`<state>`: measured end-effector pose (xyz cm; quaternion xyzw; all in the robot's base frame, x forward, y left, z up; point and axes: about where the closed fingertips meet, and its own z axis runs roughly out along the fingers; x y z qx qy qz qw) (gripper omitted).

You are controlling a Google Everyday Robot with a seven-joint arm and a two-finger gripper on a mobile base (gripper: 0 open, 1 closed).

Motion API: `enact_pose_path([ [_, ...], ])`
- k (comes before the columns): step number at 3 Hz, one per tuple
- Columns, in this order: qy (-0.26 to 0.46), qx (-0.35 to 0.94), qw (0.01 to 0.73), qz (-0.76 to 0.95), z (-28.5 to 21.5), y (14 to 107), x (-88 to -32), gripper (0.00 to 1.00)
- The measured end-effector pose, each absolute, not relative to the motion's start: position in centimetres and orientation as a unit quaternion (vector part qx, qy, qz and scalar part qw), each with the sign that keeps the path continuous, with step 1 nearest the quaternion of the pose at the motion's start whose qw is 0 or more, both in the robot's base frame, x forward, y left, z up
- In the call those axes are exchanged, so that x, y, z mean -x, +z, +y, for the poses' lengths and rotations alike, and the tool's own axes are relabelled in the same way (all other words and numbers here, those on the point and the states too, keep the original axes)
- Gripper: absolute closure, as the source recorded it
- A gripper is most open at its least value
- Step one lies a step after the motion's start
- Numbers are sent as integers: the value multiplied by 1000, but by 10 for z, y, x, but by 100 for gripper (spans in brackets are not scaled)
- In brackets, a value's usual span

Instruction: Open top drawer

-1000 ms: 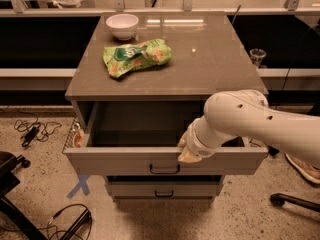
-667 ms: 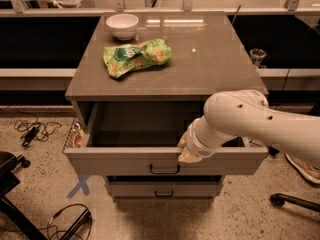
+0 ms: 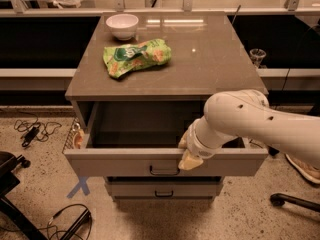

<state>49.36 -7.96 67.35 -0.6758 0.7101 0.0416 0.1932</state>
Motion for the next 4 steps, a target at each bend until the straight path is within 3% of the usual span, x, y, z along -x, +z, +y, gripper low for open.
enact_pose_path([
  [1, 41, 676, 193, 710, -79, 674, -493, 0],
  [3, 13, 677, 179, 714, -84, 700, -497, 0],
  [4, -66, 668, 145, 727, -110, 780, -528, 26],
])
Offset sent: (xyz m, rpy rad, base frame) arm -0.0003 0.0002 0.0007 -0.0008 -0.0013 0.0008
